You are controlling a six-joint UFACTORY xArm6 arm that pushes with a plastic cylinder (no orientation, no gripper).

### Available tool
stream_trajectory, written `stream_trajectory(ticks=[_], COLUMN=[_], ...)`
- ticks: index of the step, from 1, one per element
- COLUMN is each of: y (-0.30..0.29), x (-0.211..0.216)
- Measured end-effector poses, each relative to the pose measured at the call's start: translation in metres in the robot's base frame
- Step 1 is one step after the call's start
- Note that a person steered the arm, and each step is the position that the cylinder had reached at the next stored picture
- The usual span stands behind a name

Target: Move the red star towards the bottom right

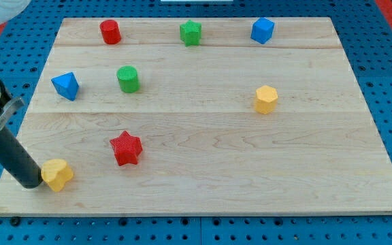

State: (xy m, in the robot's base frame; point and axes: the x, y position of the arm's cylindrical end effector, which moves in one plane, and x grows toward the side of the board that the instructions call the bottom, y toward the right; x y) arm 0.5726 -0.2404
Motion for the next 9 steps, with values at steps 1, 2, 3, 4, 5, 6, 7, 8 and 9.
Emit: stream_trajectory(ticks=[1,2,3,4,5,6,7,8,9], y=[0.001,0.001,0.011,0.055,0.096,0.147,0.165,0.147,0.180], x=[-0.013,-0.029,-0.041,-0.059,-0.060,-0.060,-0.047,-0.014,-0.031])
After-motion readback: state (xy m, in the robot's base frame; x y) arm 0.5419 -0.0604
